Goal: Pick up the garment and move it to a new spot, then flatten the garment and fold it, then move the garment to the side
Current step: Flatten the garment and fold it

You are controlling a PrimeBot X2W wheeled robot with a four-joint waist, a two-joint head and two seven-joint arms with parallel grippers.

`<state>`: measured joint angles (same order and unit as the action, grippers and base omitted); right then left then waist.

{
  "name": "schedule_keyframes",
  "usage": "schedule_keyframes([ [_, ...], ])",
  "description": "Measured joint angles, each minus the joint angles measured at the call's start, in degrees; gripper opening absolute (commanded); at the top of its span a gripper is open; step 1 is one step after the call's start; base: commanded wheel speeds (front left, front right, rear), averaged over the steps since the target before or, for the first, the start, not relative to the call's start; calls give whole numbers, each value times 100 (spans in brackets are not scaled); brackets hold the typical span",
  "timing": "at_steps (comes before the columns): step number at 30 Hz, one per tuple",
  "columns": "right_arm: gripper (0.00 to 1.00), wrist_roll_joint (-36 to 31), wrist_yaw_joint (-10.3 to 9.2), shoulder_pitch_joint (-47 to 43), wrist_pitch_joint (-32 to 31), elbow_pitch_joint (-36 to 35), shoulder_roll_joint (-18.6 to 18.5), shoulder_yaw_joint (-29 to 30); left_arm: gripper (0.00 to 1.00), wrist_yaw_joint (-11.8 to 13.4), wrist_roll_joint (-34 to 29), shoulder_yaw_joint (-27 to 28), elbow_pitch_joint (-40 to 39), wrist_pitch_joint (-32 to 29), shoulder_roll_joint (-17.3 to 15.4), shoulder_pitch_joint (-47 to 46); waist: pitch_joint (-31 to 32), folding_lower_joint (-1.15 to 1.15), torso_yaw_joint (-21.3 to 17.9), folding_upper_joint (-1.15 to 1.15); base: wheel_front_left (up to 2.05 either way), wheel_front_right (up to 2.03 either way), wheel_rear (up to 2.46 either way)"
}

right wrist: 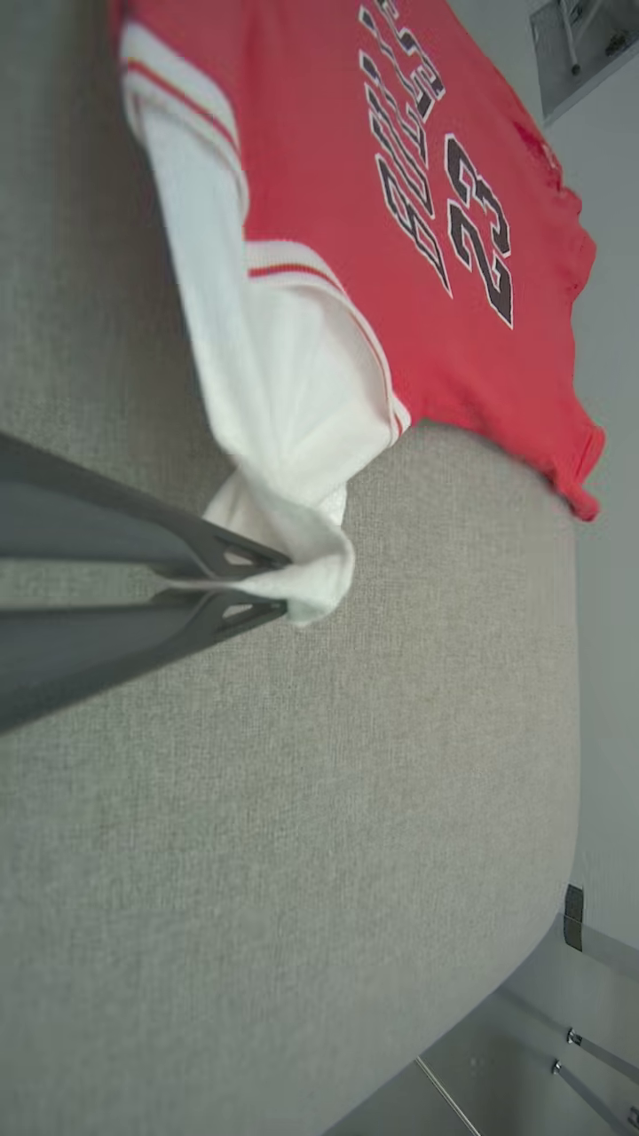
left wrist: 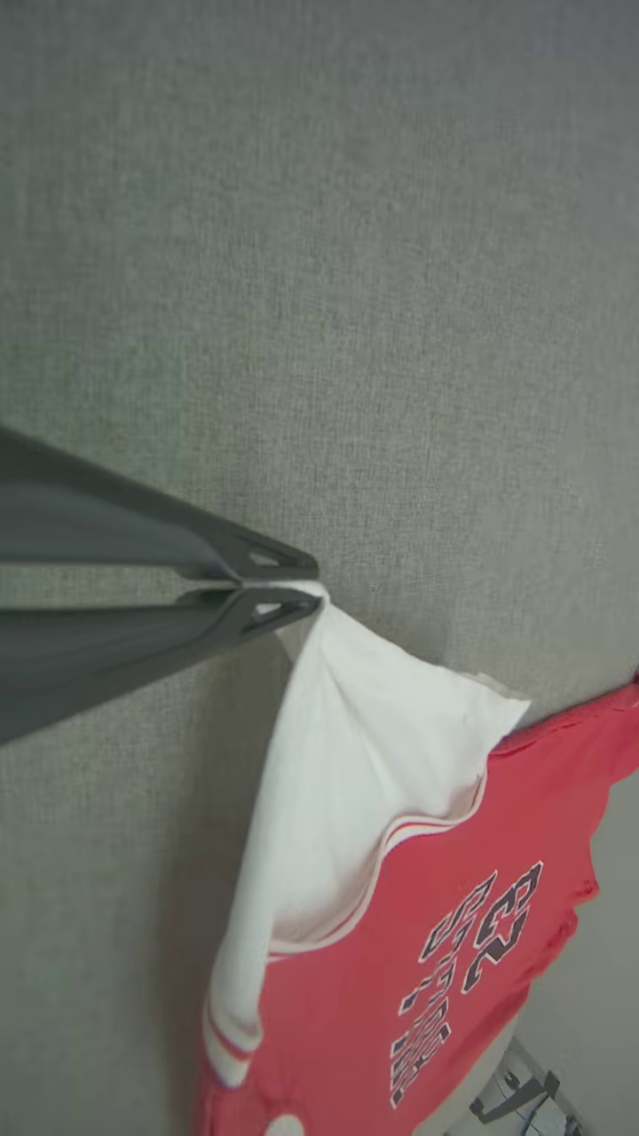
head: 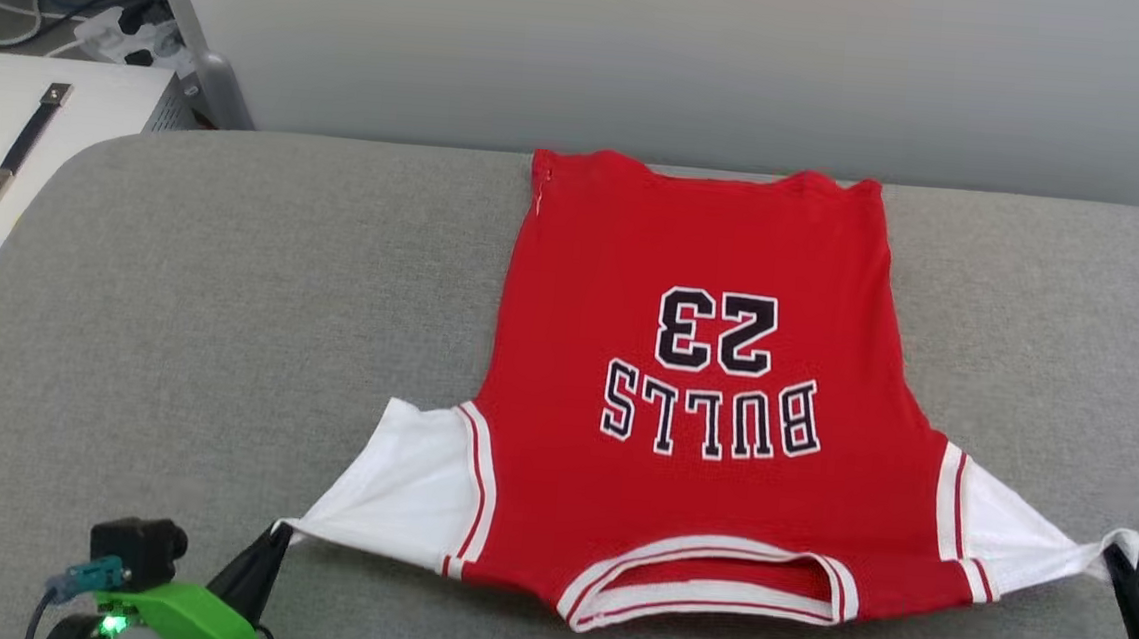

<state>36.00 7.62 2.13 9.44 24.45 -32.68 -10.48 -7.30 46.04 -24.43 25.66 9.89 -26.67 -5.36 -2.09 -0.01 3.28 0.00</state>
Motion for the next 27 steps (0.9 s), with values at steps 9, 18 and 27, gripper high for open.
schedule_keyframes([
  [9, 0, -245, -1, -1050, -759, -1141, -1, 532, 0, 333, 218, 26, -817, -296, -266, 770, 148, 0, -96, 0, 0, 0, 0],
  [18, 100, -541, -1, -1287, -1390, -1737, 22, 923, 0, 452, 140, -252, -1401, -693, -285, 794, 27, 0, -36, 0, 0, 0, 0],
  [27, 100, -41, -3, -1094, -2777, -2676, -176, 1343, 0, 680, -178, -463, -2095, -1135, -417, 531, -284, 0, 107, 0, 0, 0, 0],
])
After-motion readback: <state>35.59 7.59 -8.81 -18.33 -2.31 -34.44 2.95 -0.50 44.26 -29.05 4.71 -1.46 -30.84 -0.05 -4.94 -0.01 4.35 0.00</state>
